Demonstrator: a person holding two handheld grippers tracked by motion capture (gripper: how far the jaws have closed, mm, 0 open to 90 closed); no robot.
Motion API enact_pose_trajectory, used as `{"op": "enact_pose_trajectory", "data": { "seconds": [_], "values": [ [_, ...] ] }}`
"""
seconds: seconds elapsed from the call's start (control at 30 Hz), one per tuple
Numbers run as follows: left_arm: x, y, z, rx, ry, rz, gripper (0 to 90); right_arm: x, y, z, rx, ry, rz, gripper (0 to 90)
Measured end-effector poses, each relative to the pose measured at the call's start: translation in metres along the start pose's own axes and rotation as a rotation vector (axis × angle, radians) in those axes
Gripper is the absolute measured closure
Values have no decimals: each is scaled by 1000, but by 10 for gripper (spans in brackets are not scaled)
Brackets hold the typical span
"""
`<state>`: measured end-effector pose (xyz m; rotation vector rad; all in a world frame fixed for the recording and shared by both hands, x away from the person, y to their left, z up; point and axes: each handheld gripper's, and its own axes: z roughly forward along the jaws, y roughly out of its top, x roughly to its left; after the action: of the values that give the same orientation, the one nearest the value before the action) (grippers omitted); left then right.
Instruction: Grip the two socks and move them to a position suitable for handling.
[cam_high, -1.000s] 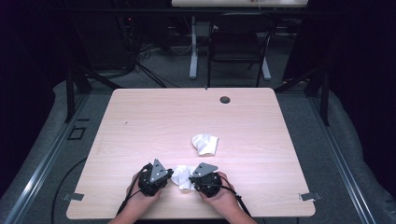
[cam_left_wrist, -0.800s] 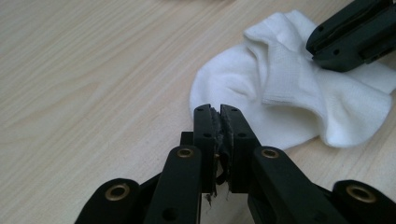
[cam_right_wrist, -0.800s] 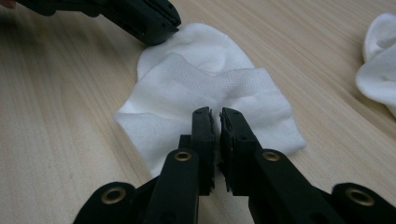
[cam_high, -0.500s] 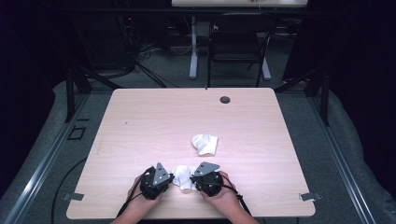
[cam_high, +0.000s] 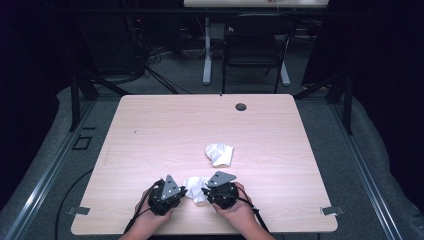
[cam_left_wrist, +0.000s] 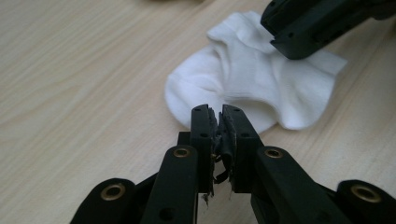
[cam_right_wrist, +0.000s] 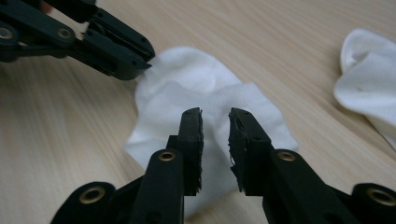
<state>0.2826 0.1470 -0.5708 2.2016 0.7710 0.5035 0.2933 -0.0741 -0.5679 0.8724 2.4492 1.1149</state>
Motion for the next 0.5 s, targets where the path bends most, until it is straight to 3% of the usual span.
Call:
{"op": "enact_pose_trajectory", "data": {
  "seconds": [0.2, 0.5],
  "values": [
    [15, -2, -9, -29, 26, -58, 799, 15, 17, 5, -5, 5, -23, 682],
    [25, -6, -10, -26, 48, -82, 747, 29, 23, 25, 16, 14, -33, 641]
  ]
}}
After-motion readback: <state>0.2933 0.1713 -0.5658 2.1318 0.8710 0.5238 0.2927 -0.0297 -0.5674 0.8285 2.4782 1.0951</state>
